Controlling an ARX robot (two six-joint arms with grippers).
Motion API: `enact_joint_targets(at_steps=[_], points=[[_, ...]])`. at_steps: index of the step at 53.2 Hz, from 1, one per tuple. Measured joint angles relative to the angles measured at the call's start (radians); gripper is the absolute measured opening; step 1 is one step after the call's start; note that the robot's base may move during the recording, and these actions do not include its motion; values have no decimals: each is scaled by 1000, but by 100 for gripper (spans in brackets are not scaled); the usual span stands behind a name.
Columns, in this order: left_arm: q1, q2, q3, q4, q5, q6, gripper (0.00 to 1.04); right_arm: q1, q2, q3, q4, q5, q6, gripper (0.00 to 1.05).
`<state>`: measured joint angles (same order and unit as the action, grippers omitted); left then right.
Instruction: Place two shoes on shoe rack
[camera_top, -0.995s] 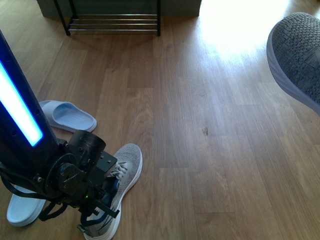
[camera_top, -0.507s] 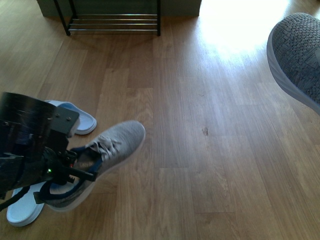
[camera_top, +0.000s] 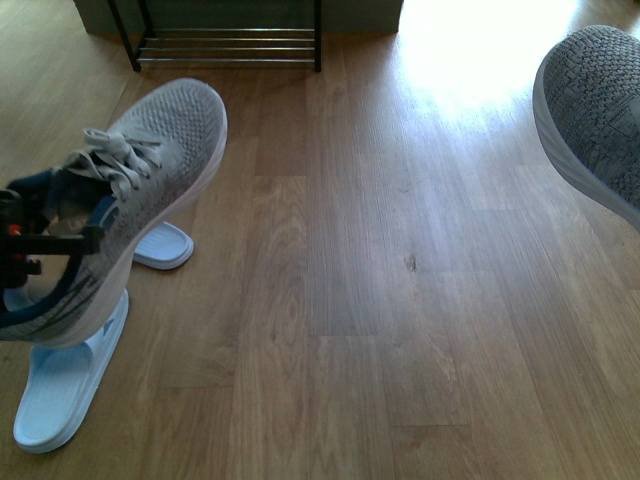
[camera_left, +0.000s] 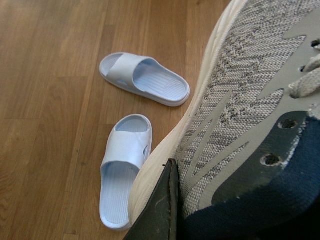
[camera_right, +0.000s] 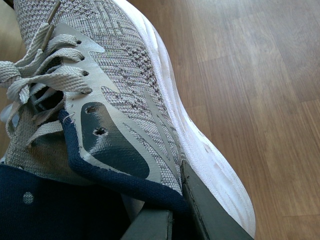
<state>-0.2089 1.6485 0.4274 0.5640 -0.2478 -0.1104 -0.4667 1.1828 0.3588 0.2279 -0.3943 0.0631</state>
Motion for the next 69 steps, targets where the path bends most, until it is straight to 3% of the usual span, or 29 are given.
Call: enact_joint_targets(at_steps=[18, 69], points=[[-13, -540, -122, -254, -74, -25, 2, 0, 0, 0, 0, 0, 0, 1], [-18, -553, -122, -256, -66, -34, 2, 0, 0, -2, 0, 5, 0, 1]])
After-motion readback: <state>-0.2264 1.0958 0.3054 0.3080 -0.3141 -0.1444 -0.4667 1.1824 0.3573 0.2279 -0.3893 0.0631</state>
